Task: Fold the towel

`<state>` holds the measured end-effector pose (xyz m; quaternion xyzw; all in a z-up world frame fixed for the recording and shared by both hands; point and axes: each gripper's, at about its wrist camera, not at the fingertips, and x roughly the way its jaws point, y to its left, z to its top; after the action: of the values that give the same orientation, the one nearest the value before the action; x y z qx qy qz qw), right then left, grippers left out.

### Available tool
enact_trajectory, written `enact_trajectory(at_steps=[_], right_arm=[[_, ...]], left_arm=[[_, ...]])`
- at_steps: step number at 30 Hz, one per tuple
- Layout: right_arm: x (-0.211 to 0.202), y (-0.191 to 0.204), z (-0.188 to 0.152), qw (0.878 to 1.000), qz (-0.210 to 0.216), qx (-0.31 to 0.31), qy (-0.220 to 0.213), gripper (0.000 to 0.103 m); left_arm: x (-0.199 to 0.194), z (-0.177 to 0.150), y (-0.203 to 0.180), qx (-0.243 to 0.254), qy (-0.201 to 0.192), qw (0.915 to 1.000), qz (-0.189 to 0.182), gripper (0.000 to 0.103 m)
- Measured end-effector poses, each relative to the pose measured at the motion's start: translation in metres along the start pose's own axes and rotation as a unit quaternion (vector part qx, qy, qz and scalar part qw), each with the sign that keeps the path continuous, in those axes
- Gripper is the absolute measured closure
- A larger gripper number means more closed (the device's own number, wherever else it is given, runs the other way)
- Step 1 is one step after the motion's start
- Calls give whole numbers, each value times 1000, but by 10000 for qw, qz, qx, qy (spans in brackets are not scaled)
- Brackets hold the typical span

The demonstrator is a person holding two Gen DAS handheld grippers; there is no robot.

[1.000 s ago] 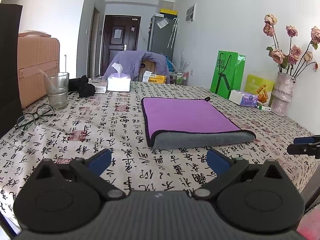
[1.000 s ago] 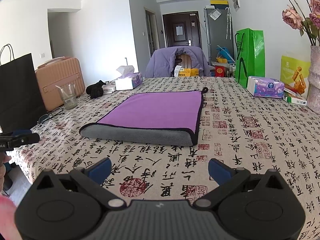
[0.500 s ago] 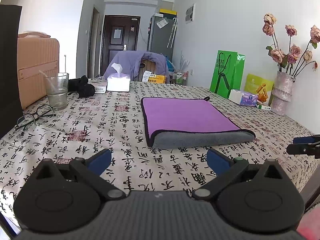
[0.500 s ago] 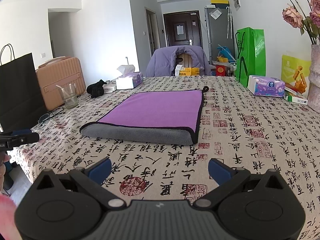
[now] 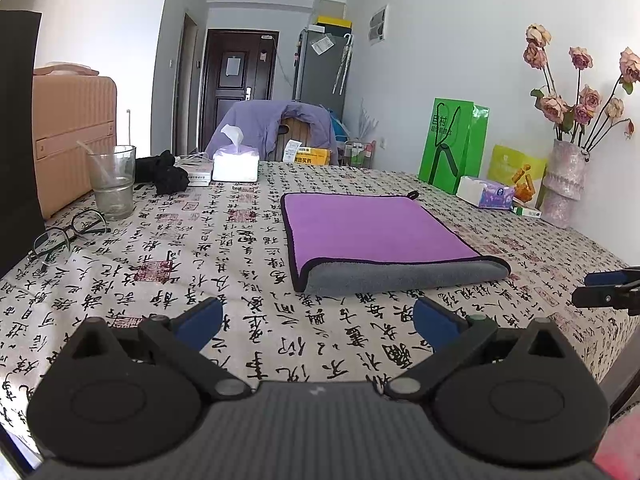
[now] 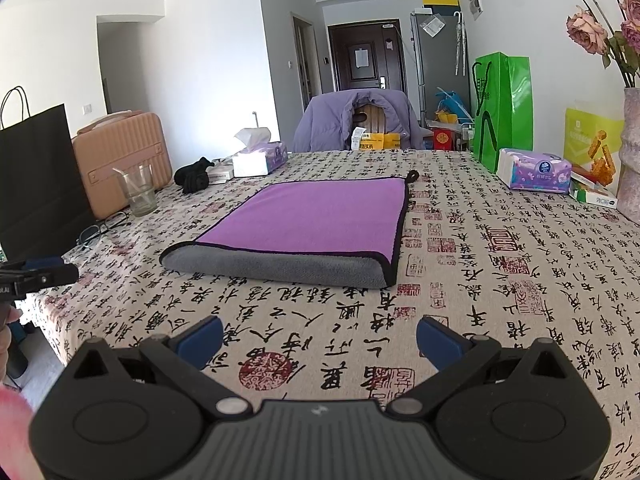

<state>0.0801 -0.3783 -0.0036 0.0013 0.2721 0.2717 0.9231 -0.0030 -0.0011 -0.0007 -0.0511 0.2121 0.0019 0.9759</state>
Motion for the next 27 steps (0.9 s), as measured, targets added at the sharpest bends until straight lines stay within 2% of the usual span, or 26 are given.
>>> enact_trajectory(at_steps=[27], right_arm=[[9,-6,4,9999,26,30,104,0]], left_arm=[[11,5,0,134,146,9998,6,0]])
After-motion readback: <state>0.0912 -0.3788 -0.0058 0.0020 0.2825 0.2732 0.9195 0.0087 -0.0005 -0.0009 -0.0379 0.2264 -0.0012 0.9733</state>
